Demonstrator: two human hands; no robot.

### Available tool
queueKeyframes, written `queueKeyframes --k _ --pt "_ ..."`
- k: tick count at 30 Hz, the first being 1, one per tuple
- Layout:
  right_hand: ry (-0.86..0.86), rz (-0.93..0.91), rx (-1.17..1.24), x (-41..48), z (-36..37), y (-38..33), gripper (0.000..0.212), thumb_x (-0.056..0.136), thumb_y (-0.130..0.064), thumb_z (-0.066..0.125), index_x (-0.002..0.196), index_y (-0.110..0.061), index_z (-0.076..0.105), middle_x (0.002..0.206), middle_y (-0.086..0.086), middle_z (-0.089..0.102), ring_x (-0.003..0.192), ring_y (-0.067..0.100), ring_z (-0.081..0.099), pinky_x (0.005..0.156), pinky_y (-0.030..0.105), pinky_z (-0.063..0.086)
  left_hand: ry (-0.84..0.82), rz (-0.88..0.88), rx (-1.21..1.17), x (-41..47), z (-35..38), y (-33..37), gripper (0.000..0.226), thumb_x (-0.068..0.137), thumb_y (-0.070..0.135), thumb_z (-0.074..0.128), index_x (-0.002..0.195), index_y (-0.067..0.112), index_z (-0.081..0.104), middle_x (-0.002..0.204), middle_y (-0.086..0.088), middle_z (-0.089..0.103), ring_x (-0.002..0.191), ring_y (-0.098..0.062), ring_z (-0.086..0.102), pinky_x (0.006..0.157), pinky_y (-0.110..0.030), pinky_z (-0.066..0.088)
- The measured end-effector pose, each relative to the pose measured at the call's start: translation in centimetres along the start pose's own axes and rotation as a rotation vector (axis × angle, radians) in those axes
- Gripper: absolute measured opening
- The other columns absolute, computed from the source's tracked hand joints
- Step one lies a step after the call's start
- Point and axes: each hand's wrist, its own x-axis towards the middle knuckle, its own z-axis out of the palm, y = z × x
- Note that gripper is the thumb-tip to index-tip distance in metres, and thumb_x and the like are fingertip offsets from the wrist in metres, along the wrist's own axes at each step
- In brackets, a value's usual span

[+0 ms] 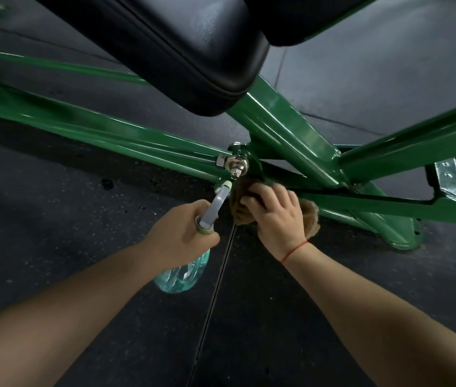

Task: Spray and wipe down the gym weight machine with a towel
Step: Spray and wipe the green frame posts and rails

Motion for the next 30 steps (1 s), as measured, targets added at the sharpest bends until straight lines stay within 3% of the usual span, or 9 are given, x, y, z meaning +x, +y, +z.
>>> queueKeyframes --k 4,8,11,14,16,21,25,27,30 --pt "-0.005 -0.218 -0.174 2.0 0.9 0.8 0.029 0.102 -0.016 0.048 0.122 -0.022 0.069 0.134 -0.001 0.063 0.131 0.029 0.043 0.101 0.044 0.038 -0.027 0.006 0.001 -0.1 0.2 0.0 0.023 0.073 0.038 0.059 0.094 0.029 0.059 0.081 -0.004 0.068 0.068 -0.027 0.06 0.071 -0.054 0.052" --pt "-0.439 -0.246 -0.432 1.9 1.6 0.2 0.047 0.093 -0.03 0.057 0.14 -0.03 0.057 0.156 -0.01 0.041 0.149 0.031 0.023 0.117 0.046 0.007 -0.03 0.034 -0.002 -0.3 0.6 0.2 0.021 0.076 0.032 0.062 0.095 0.025 0.059 0.082 -0.009 0.067 0.073 -0.035 0.06 0.068 -0.056 0.05" --pt "-0.701 -0.245 -0.524 1.6 1.4 -0.2 0.05 0.1 -0.03 0.045 0.15 -0.023 0.045 0.164 -0.006 0.024 0.154 0.031 0.011 0.109 0.045 -0.013 -0.013 0.056 0.001 -0.5 0.8 0.6 0.018 0.079 0.028 0.062 0.096 0.022 0.06 0.081 -0.009 0.067 0.068 -0.033 0.058 0.066 -0.053 0.05" --pt "-0.622 -0.219 -0.556 1.1 -0.4 0.9 0.037 0.088 -0.031 0.059 0.124 -0.028 0.07 0.148 -0.009 0.049 0.14 0.028 0.039 0.109 0.043 0.01 -0.017 0.059 0.008 -0.5 1.2 1.4 0.032 0.072 0.035 0.057 0.096 0.015 0.06 0.08 -0.011 0.067 0.065 -0.032 0.056 0.065 -0.053 0.049" --pt "-0.591 -0.218 -0.53 0.0 -1.4 2.8 0.03 0.085 -0.028 0.061 0.11 -0.03 0.076 0.137 -0.009 0.055 0.129 0.027 0.042 0.104 0.041 0.021 -0.024 0.062 0.001 -0.4 1.7 1.9 0.032 0.073 0.035 0.058 0.096 0.014 0.061 0.079 -0.011 0.066 0.06 -0.027 0.052 0.063 -0.051 0.049" --pt "-0.459 -0.165 -0.484 -2.2 -5.2 6.9 0.018 0.075 -0.032 0.078 0.093 -0.032 0.079 0.115 -0.012 0.065 0.117 0.027 0.04 0.101 0.04 0.027 -0.054 0.078 -0.041 0.7 3.6 3.6 0.028 0.074 0.036 0.058 0.096 0.019 0.06 0.078 -0.008 0.065 0.058 -0.017 0.049 0.061 -0.047 0.047" --pt "-0.356 -0.1 -0.43 -3.8 -8.3 9.9 0.019 0.078 -0.028 0.063 0.09 -0.026 0.078 0.107 -0.007 0.065 0.111 0.03 0.053 0.097 0.04 0.029 -0.105 0.108 -0.088 1.8 5.6 6.0 0.02 0.078 0.03 0.063 0.097 0.025 0.061 0.076 -0.005 0.066 0.054 -0.013 0.048 0.057 -0.042 0.044" --pt "-0.372 -0.039 -0.399 -4.0 -9.8 11.0 0.013 0.071 -0.028 0.075 0.084 -0.026 0.077 0.104 -0.006 0.066 0.107 0.031 0.057 0.094 0.039 0.029 -0.143 0.125 -0.121 2.1 6.3 7.1 0.018 0.079 0.027 0.064 0.096 0.027 0.061 0.075 -0.007 0.066 0.054 -0.014 0.048 0.056 -0.04 0.042" --pt "-0.39 0.098 -0.309 -4.2 -11.8 12.4 0.033 0.046 -0.026 0.094 0.073 -0.031 0.076 0.095 -0.009 0.069 0.098 0.03 0.06 0.085 0.037 0.028 -0.181 0.152 -0.122 2.3 7.1 8.9 0.015 0.081 0.022 0.066 0.094 0.025 0.06 0.071 -0.004 0.064 0.055 -0.017 0.049 0.057 -0.041 0.043"
